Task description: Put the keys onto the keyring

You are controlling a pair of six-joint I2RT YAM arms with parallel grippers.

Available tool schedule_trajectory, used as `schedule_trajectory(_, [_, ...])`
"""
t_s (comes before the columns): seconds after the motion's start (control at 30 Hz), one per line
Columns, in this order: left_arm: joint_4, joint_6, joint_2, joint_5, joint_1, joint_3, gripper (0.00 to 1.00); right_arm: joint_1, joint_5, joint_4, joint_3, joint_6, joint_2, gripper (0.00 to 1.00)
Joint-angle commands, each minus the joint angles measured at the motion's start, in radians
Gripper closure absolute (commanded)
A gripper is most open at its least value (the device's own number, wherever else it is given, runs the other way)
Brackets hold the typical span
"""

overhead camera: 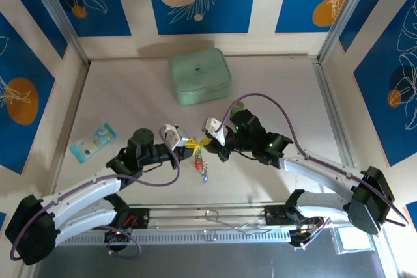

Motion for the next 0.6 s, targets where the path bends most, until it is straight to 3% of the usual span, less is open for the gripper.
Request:
schedule_trajectory(0.0, [0.045,0.028,-0.009,0.032,-0.01,0.018,1.0,-0.006,0.094,0.006,0.039,0.073,0.009,1.0])
schedule_trajectory(0.33, [0.034,0.105,-0.03,-0.044,-0.02,0.025,1.0,-0.006,0.069,-0.018,0.034,0.282,0.024,1.0])
schedule_trajectory(0.57, [0.104,0.122,-0.051,-0.041,-0.024,0.0,1.0,-0.011,0.035,-0.047,0.033,0.336,0.032,1.0])
